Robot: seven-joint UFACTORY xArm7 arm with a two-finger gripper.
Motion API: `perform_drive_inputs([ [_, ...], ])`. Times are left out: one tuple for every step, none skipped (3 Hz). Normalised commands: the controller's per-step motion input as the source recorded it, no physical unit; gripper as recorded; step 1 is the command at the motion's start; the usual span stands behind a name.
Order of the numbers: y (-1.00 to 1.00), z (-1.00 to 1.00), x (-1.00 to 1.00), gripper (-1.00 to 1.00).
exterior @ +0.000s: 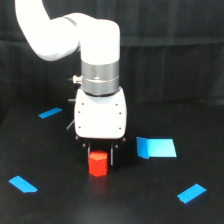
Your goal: Pick up the red object from the table
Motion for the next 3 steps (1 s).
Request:
perform_drive_inputs([
  [-0.03,0.07,-0.05,-1.0],
  [-0.1,0.1,-0.08,-0.93],
  [-0.04,0.89,-0.27,-1.0],
])
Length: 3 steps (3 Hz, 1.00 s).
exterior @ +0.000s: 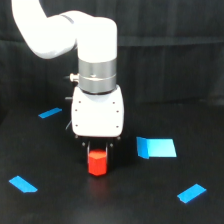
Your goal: Pick up the red object from the table
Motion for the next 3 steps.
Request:
perform_drive_inputs([
  [0.0,0.96,-0.21,-1.0],
  [0.2,0.98,-0.26,-0.97],
  [0.07,0.96,-0.08,-0.96],
])
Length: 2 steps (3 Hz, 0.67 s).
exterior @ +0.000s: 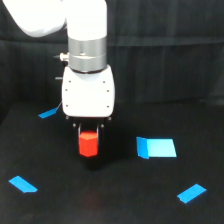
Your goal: Pick up the red object from the table
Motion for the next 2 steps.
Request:
perform_drive_inputs([
  [0.17,0.94,-0.05,-1.0],
  [0.01,0.9,-0.02,-1.0],
])
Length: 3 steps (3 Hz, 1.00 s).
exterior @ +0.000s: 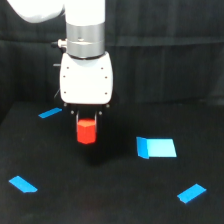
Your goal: Pick up the red object from the table
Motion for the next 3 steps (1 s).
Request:
perform_drive_inputs([
  [0.02,0.71,-0.06,-0.95],
  [-0.06,0.54,-0.11,-0.95],
  [0.08,0.38,-0.1,-0.97],
])
